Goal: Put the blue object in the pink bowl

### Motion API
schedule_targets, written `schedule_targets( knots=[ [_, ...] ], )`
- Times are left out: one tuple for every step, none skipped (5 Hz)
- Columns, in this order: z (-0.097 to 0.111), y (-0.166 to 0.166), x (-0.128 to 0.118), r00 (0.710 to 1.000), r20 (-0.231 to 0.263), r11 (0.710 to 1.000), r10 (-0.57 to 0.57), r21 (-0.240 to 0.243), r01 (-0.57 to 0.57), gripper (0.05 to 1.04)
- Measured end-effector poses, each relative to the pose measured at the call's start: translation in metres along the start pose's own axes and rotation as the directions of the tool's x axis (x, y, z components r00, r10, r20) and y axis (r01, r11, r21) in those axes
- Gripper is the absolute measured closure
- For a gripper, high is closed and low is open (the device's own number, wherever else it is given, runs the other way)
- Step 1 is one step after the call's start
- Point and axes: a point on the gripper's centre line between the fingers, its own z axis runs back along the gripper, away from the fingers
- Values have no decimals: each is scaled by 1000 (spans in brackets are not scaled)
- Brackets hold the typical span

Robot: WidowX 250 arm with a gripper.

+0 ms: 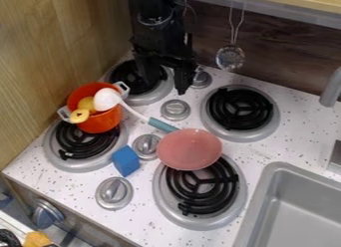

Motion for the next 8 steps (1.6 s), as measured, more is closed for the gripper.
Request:
schedule_targets(
  knots=[
    [-8,-1,-5,1000,-27,1000,11,-5,-11,83],
    [-19,-3,-25,986,-67,988,155,5,-155,83],
    [-15,-5,-35,959,-59,958,277,87,-272,83],
    [-15,-5,-51,887,-56,876,459,192,-442,83],
    [-17,0,-61,796,-37,781,604,227,-582,83],
    [-24,7,-73,686,7,664,728,245,-707,83],
    [-31,11,-77,623,11,603,782,241,-760,83],
    [-40,14,-82,565,34,538,824,262,-801,83]
  ],
)
